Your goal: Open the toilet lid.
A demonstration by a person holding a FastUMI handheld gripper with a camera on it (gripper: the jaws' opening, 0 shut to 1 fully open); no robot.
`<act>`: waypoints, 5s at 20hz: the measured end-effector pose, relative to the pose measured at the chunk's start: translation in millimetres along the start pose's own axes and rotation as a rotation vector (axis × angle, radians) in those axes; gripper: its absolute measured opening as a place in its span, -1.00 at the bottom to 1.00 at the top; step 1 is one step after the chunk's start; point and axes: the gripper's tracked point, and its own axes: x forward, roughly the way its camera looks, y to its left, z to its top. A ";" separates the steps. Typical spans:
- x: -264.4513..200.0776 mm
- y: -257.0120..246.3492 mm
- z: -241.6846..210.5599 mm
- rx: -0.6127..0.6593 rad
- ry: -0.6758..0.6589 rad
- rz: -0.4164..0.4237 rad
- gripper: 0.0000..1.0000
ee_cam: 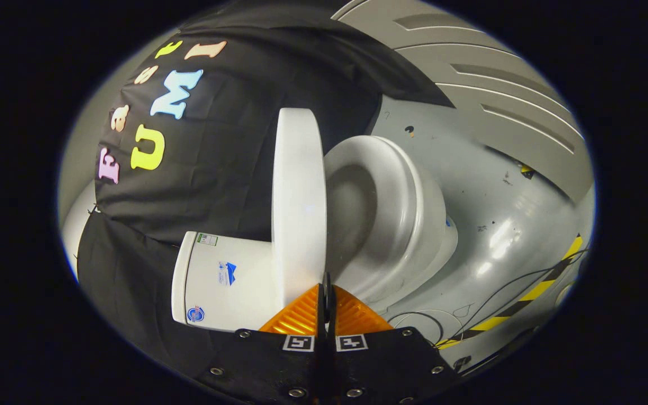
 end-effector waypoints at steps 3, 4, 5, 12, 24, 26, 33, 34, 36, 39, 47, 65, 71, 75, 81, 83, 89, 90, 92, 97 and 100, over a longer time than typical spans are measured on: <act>-3.1 13.5 -2.6 -0.060 -0.040 -0.029 -1.00; -5.3 18.7 -2.8 -0.099 -0.059 -0.046 -1.00; -7.7 25.6 -1.9 -0.132 -0.079 -0.057 -1.00; -18.2 59.8 -5.8 -0.244 -0.136 -0.097 -1.00; -24.5 109.3 -19.3 -0.458 -0.238 -0.162 -1.00; -25.7 116.3 -21.7 -0.489 -0.251 -0.163 -1.00; -26.4 140.4 -30.4 -0.566 -0.290 -0.180 -1.00; -28.4 145.1 -32.9 -0.587 -0.296 -0.184 -1.00; -26.1 154.7 -36.9 -0.633 -0.313 -0.189 -1.00; -26.1 170.0 -44.2 -0.699 -0.328 -0.194 -1.00; -20.9 206.7 -66.1 -0.804 -0.359 -0.176 -1.00; -0.8 265.0 -115.3 -0.956 -0.373 -0.110 -1.00; 7.4 275.8 -132.4 -1.005 -0.368 -0.095 -1.00; 15.0 284.5 -145.0 -1.039 -0.361 -0.085 -1.00; 26.4 297.6 -163.3 -1.083 -0.338 -0.065 -1.00; 29.7 301.3 -169.3 -1.097 -0.332 -0.059 -1.00; 39.6 312.8 -178.8 -1.122 -0.348 -0.043 -1.00; 39.8 312.5 -179.7 -1.125 -0.346 -0.047 -1.00; 39.1 313.4 -178.2 -1.144 -0.364 -0.043 -1.00; 45.5 314.4 -189.8 -1.106 -0.282 0.052 -0.50; 28.5 307.1 -174.3 -1.107 -0.320 0.024 0.26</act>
